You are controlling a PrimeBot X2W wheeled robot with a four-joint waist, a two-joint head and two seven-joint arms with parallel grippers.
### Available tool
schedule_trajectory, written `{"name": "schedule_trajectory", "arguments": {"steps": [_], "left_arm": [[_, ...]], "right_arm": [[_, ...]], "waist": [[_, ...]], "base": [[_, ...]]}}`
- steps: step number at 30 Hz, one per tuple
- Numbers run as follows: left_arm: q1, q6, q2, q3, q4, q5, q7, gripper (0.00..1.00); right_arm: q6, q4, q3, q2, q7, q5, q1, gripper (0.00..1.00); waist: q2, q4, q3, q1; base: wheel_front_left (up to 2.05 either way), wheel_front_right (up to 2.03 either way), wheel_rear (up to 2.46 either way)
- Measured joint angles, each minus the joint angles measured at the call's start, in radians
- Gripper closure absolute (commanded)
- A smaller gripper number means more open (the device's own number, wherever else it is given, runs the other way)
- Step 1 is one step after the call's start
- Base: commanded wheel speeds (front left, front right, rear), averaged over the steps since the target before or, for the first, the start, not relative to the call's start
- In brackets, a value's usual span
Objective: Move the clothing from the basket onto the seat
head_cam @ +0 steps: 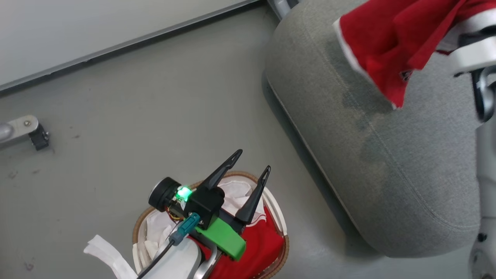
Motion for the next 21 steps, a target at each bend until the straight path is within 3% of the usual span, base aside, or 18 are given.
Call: {"name": "schedule_trajectory", "arguments": {"steps": [7,12,16,21], "left_arm": [[-0.051,0.000,0.017,-0.005,-0.050,0.019,0.000,0.00],[-0.076,0.000,0.021,-0.016,-0.078,0.035,0.000,0.00],[-0.083,0.000,0.026,-0.018,-0.089,0.056,0.000,0.00],[-0.085,0.001,0.040,-0.005,-0.100,0.066,0.000,0.00]], "right_arm": [[0.000,0.133,-0.127,-0.130,0.000,-0.030,-0.235,1.00],[0.000,0.187,-0.221,-0.184,0.000,-0.067,-0.295,1.00],[0.000,0.215,-0.254,-0.185,0.000,-0.085,-0.275,1.00],[0.000,0.256,-0.281,-0.135,0.000,-0.106,-0.185,1.00]], "waist": [[0.0000,0.058,0.103,0.0000],[0.0000,0.097,0.179,0.0000],[0.0000,0.127,0.236,0.0001],[0.0000,0.150,0.296,0.0001]], "base": [[0.00,0.00,0.00],[0.00,0.00,0.00],[0.00,0.00,0.00],[0.00,0.00,0.00]]}}
